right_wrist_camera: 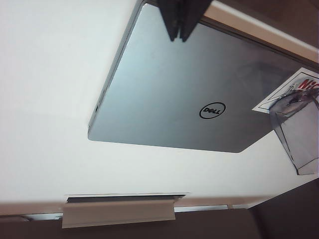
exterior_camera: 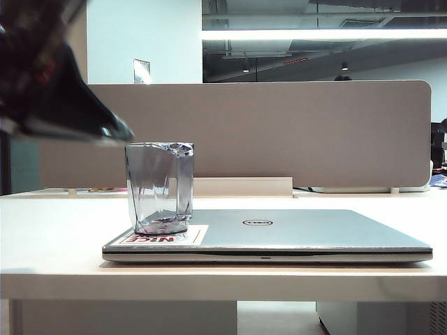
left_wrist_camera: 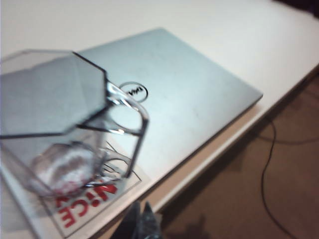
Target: Pick up the water cup and place it on the side of the laptop away from you.
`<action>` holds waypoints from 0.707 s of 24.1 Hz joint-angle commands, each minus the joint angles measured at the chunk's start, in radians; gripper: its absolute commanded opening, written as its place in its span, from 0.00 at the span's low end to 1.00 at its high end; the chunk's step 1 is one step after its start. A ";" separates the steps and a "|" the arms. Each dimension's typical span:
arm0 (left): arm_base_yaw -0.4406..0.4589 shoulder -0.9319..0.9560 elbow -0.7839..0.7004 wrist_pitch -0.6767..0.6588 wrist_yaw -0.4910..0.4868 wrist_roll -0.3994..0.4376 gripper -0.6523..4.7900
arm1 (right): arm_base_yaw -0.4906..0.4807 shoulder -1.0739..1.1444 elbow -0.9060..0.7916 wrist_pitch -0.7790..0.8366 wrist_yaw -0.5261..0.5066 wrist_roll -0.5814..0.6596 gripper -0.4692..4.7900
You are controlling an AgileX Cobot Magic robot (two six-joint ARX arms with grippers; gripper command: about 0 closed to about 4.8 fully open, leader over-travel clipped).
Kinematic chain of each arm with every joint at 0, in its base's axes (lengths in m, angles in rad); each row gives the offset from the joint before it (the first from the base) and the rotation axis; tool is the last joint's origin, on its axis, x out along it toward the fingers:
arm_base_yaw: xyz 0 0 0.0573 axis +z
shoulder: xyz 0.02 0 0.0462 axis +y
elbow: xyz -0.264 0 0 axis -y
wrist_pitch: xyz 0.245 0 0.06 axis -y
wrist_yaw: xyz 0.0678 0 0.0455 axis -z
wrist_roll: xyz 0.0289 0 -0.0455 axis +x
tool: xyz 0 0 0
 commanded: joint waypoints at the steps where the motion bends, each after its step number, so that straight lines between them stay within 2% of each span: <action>1: -0.074 0.107 0.004 0.154 -0.079 0.059 0.15 | -0.001 -0.002 -0.004 0.014 0.000 0.000 0.07; 4: -0.118 0.243 0.004 0.285 -0.139 0.060 0.18 | -0.002 -0.002 -0.004 0.014 -0.001 0.000 0.07; 5: -0.123 0.269 0.004 0.301 -0.151 0.060 0.23 | -0.002 -0.002 -0.004 0.014 -0.001 0.000 0.07; 6: -0.123 0.307 0.004 0.323 -0.150 0.060 0.35 | -0.002 -0.002 -0.004 0.014 -0.001 0.000 0.07; 12: -0.123 0.424 0.004 0.447 -0.151 0.061 0.36 | -0.002 -0.002 -0.004 0.014 -0.001 0.000 0.07; 17: -0.122 0.459 0.004 0.487 -0.195 0.061 0.36 | -0.002 -0.002 -0.004 0.014 -0.001 0.000 0.07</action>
